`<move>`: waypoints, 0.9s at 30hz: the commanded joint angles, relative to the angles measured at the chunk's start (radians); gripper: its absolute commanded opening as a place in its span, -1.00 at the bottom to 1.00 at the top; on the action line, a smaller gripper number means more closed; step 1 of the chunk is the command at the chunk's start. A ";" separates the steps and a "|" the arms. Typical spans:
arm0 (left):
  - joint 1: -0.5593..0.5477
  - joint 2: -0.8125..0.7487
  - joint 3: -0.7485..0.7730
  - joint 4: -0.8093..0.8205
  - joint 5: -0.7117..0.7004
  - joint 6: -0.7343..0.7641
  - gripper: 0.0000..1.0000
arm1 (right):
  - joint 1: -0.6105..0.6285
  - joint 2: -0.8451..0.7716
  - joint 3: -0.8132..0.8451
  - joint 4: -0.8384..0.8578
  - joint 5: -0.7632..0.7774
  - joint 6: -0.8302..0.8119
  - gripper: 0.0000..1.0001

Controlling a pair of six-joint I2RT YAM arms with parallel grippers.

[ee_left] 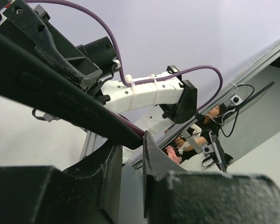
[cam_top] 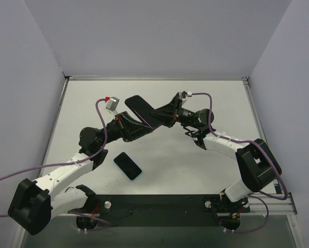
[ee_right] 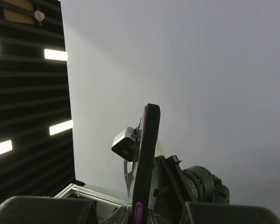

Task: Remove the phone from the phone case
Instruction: Remove the phone case from the phone.

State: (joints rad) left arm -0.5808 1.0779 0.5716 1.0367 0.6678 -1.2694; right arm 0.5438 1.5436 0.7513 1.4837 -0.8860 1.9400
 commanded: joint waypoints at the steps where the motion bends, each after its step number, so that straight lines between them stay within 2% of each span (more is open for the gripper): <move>1: -0.037 -0.061 0.171 0.318 0.062 0.031 -1.00 | 0.071 0.056 -0.035 0.179 -0.021 -0.092 -1.00; 15: 0.131 -0.130 0.088 0.275 0.078 0.021 -1.00 | 0.071 -0.074 -0.104 0.179 0.050 -0.065 -1.00; 27: 0.133 -0.122 0.119 0.312 0.090 0.125 -1.00 | 0.120 -0.054 -0.133 0.179 0.159 -0.026 -1.00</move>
State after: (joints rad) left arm -0.4603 1.0248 0.5804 1.0130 0.8646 -1.2572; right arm 0.6376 1.4658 0.6651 1.4368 -0.7033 1.9404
